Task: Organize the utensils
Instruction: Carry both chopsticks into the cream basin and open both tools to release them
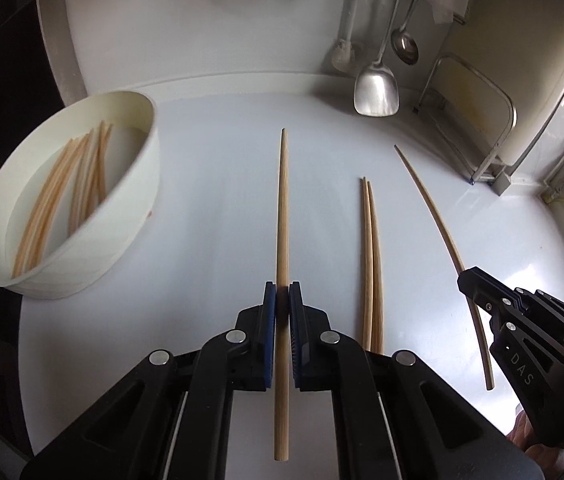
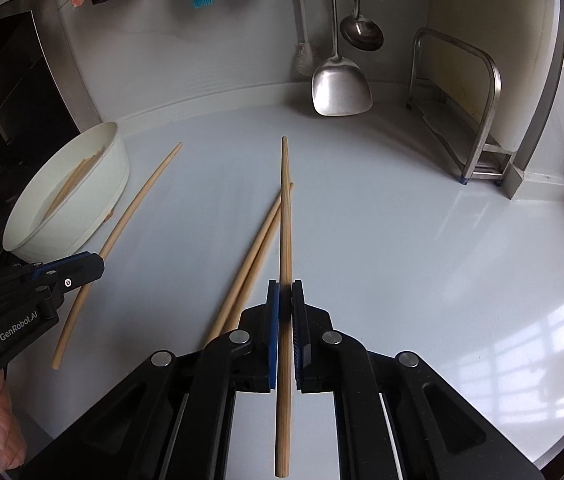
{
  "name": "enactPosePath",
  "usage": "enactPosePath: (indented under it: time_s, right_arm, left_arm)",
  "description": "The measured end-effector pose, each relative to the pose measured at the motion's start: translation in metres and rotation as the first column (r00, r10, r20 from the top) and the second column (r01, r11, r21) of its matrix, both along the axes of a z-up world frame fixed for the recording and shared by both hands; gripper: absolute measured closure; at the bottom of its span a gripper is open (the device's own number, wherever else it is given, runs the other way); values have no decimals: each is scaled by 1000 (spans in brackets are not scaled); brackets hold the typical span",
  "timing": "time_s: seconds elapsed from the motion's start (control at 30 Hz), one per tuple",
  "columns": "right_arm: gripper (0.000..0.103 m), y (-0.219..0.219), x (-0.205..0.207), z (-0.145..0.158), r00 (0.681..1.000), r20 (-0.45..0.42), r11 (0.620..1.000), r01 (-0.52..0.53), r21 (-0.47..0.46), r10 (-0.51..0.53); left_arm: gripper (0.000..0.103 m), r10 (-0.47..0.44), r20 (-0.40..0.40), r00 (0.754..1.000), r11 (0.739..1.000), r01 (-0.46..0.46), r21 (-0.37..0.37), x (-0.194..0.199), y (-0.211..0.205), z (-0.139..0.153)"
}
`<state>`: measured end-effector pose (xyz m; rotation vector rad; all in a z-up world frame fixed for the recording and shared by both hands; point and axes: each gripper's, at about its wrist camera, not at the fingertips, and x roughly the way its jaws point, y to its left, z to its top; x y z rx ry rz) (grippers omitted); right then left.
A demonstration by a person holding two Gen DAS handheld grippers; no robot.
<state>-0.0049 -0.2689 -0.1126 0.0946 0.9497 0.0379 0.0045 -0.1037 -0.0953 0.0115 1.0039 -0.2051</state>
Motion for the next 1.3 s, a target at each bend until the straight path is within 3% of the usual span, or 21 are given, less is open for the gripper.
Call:
enactPosePath:
  time_s: [0.27,0.57,0.77,0.93,1.3]
  right_arm:
    - [97,56,23,46,987,46,988,-157,2,157]
    - [97,170,66,62,963,85,964,-262,47,257]
    - [97,241,106,54,961,61,959,-275,72,271]
    - [97,280,142,28,969,-3,966,-245,80,246]
    - [97,310,186,-25,964,-160,978,-205,45,210]
  left_arm:
    - [96,138,79,987,990,-138,4,-7,73,57]
    - [96,244,89,966,969,-246,19,27,190,71]
    - [96,239,70,968,971,-240,9,72,247,57]
    - [96,200,21,979,980,-201,7,111,272,32]
    - [96,128,-73,989,992,-129,-12,157,287,-10]
